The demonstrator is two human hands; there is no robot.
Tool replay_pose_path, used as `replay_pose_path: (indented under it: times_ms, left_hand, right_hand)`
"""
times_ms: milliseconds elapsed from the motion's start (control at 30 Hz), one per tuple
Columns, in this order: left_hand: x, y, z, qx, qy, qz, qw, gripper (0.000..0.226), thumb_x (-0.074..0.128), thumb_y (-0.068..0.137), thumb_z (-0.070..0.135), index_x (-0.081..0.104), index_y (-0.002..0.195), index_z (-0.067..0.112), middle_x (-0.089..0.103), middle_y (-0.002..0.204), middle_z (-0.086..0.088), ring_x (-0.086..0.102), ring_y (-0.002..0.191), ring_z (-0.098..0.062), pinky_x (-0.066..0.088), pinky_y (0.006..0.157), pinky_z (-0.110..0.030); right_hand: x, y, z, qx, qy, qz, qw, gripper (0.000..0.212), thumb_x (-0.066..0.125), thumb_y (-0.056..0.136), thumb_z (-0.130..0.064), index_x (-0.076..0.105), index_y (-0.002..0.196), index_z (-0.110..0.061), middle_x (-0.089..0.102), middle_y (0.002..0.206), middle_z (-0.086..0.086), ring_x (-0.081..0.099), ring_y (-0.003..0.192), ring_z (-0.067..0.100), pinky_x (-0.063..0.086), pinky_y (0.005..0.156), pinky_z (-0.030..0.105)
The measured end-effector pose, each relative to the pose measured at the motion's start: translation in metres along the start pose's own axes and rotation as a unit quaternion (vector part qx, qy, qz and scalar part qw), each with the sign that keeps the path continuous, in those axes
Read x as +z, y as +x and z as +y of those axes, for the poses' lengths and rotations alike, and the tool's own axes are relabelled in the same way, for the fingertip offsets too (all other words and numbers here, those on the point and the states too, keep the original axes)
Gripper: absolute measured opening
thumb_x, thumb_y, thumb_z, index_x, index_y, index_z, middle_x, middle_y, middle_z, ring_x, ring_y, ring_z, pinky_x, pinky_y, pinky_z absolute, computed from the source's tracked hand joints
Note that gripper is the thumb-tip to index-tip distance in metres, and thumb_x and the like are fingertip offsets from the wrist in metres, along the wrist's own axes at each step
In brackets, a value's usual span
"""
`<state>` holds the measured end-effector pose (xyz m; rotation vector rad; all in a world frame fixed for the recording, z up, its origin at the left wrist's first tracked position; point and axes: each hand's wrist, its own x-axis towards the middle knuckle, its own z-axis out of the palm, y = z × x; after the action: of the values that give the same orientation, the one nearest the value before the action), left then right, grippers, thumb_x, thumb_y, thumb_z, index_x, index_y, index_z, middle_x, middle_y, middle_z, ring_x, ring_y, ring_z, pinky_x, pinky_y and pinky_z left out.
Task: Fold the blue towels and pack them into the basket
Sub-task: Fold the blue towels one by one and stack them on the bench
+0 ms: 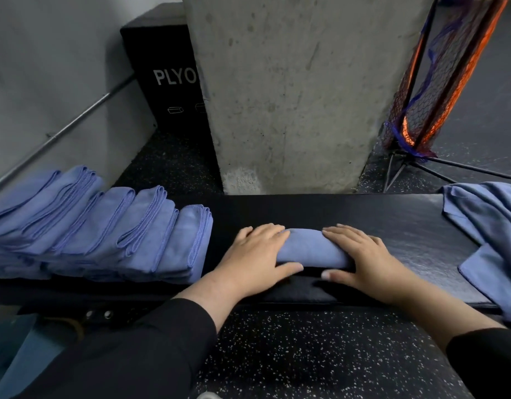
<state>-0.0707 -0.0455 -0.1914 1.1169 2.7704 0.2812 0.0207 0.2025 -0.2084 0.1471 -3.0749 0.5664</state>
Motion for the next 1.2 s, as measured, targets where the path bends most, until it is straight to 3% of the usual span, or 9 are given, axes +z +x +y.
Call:
replay_pose_path:
  times_ms: [100, 267, 433, 567, 667, 800, 867, 1033, 1200]
  left_hand:
    - [-0.003, -0.001, 0.003, -0.003, 0.005, 0.005, 1.000, 0.082, 0.055, 0.090, 0.068, 0.029, 0.155, 0.025, 0.032, 0.159, 0.007, 0.021, 0.150, -0.014, 0.014, 0.123, -0.043]
    - [-0.018, -0.006, 0.003, -0.061, -0.102, 0.035, 0.992, 0.063, 0.072, 0.083, 0.055, 0.046, 0.135, 0.030, 0.061, 0.125, 0.008, 0.055, 0.119, -0.020, 0.041, 0.105, -0.040]
    - [-0.046, -0.031, 0.005, -0.148, -0.364, 0.075, 0.916, 0.028, 0.073, 0.080, 0.039, 0.057, 0.100, 0.028, 0.068, 0.089, 0.008, 0.065, 0.082, -0.015, 0.053, 0.073, -0.037]
    - [-0.069, -0.054, -0.001, -0.180, -0.496, 0.147, 0.837, 0.025, 0.071, 0.077, 0.037, 0.061, 0.093, 0.021, 0.069, 0.082, 0.001, 0.063, 0.074, -0.016, 0.054, 0.069, -0.040]
    - [-0.080, -0.072, -0.011, -0.205, -0.555, 0.187, 0.784, 0.020, 0.073, 0.083, 0.027, 0.062, 0.094, 0.015, 0.066, 0.076, 0.001, 0.060, 0.065, -0.011, 0.050, 0.061, -0.033]
    - [-0.092, -0.096, -0.025, -0.247, -0.560, 0.211, 0.762, 0.025, 0.071, 0.090, 0.027, 0.062, 0.112, 0.019, 0.072, 0.092, -0.001, 0.065, 0.068, -0.009, 0.054, 0.059, -0.026]
    - [-0.098, -0.107, -0.034, -0.262, -0.531, 0.218, 0.776, 0.031, 0.072, 0.089, 0.035, 0.059, 0.116, 0.024, 0.072, 0.093, 0.002, 0.068, 0.070, -0.012, 0.059, 0.064, -0.036]
    - [-0.113, -0.135, -0.053, -0.303, -0.208, 0.209, 0.906, 0.044, 0.062, 0.087, 0.063, 0.053, 0.121, 0.037, 0.065, 0.096, 0.014, 0.063, 0.092, -0.012, 0.050, 0.078, -0.032]
    - [-0.120, -0.150, -0.071, -0.287, -0.075, 0.214, 0.931, 0.028, 0.057, 0.094, 0.053, 0.058, 0.113, 0.032, 0.055, 0.114, 0.011, 0.061, 0.095, -0.020, 0.048, 0.075, -0.036]
  right_hand:
    - [-0.002, 0.002, -0.001, 0.034, 0.058, 0.013, 0.998, 0.064, 0.073, 0.081, -0.045, 0.044, 0.139, -0.044, 0.050, 0.142, -0.024, 0.043, 0.136, 0.003, 0.033, 0.111, 0.036]
    - [-0.031, 0.018, -0.033, 0.114, 0.279, 0.076, 0.951, 0.019, 0.075, 0.087, -0.026, 0.065, 0.102, -0.031, 0.073, 0.089, -0.017, 0.067, 0.082, -0.003, 0.051, 0.075, 0.029]
    - [-0.050, 0.043, -0.079, 0.160, 0.450, 0.153, 0.865, 0.024, 0.071, 0.091, -0.039, 0.072, 0.103, -0.018, 0.077, 0.095, -0.002, 0.072, 0.095, 0.016, 0.055, 0.081, 0.034]
    - [-0.051, 0.064, -0.117, 0.158, 0.665, 0.085, 0.725, 0.056, 0.066, 0.088, -0.044, 0.061, 0.126, -0.004, 0.071, 0.118, 0.019, 0.068, 0.112, 0.033, 0.052, 0.098, 0.047]
    - [-0.048, 0.073, -0.146, 0.144, 0.707, 0.018, 0.692, 0.047, 0.062, 0.093, -0.033, 0.059, 0.132, -0.006, 0.070, 0.122, 0.016, 0.069, 0.112, 0.029, 0.058, 0.089, 0.042]
    - [-0.043, 0.089, -0.176, 0.144, 0.740, -0.007, 0.657, 0.036, 0.064, 0.093, -0.017, 0.060, 0.126, -0.003, 0.072, 0.116, 0.016, 0.072, 0.100, 0.027, 0.061, 0.082, 0.036]
    - [-0.040, 0.099, -0.188, 0.148, 0.723, -0.017, 0.675, 0.037, 0.065, 0.093, -0.017, 0.060, 0.126, -0.001, 0.072, 0.117, 0.016, 0.072, 0.102, 0.027, 0.061, 0.080, 0.034]
    - [-0.023, 0.126, -0.211, 0.185, 0.662, -0.012, 0.726, 0.033, 0.073, 0.091, -0.019, 0.065, 0.116, 0.001, 0.071, 0.100, 0.016, 0.066, 0.079, 0.020, 0.058, 0.064, 0.025]
    - [0.002, 0.153, -0.230, 0.183, 0.597, 0.006, 0.781, 0.025, 0.076, 0.088, -0.016, 0.070, 0.107, -0.001, 0.074, 0.096, 0.013, 0.068, 0.072, 0.018, 0.057, 0.060, 0.027]
